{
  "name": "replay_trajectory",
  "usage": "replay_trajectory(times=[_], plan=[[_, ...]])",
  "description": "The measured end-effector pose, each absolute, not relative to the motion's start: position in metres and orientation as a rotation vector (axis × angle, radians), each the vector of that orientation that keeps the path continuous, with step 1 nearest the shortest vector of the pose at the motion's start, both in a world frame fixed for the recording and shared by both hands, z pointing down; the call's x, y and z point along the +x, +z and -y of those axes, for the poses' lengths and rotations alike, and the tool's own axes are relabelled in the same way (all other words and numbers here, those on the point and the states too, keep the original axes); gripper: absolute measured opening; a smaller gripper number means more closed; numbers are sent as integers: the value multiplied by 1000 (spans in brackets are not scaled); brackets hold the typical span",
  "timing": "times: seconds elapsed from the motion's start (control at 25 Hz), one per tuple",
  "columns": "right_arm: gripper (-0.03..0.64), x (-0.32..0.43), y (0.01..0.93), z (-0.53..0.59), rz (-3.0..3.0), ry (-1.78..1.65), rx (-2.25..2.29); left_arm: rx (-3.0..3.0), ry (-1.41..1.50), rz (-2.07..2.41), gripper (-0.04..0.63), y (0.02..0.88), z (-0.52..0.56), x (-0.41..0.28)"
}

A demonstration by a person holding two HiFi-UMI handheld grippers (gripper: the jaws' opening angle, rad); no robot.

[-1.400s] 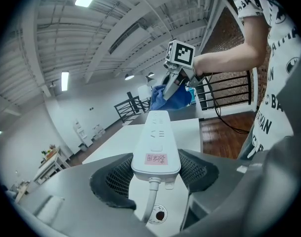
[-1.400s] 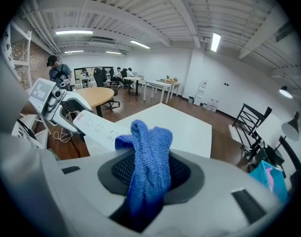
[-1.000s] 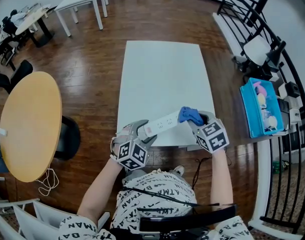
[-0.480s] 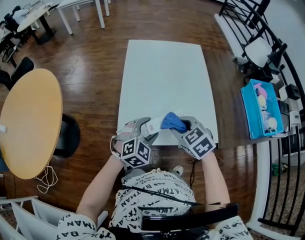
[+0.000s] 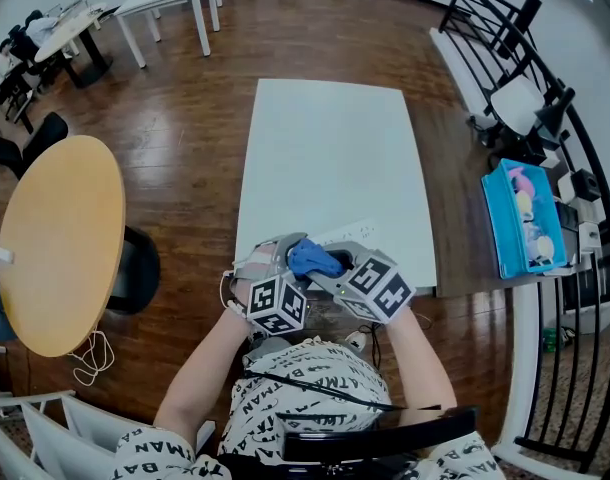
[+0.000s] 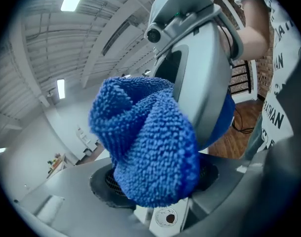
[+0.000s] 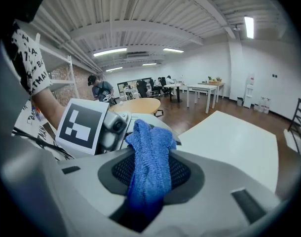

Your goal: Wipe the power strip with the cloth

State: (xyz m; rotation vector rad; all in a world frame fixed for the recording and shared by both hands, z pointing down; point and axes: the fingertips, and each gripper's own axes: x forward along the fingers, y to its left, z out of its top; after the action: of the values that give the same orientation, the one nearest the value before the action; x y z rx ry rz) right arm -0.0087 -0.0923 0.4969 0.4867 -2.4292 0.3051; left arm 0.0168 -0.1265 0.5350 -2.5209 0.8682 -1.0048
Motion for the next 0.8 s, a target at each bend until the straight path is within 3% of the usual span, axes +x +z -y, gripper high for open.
replay_trajectory(times=[0.4, 0.8], plan=[[135, 9, 456, 98, 2576, 396, 491, -2529, -988, -902, 282, 533, 132, 9], [135, 5, 499, 95, 2422, 327, 455, -2527, -969, -830, 282, 531, 120, 24]])
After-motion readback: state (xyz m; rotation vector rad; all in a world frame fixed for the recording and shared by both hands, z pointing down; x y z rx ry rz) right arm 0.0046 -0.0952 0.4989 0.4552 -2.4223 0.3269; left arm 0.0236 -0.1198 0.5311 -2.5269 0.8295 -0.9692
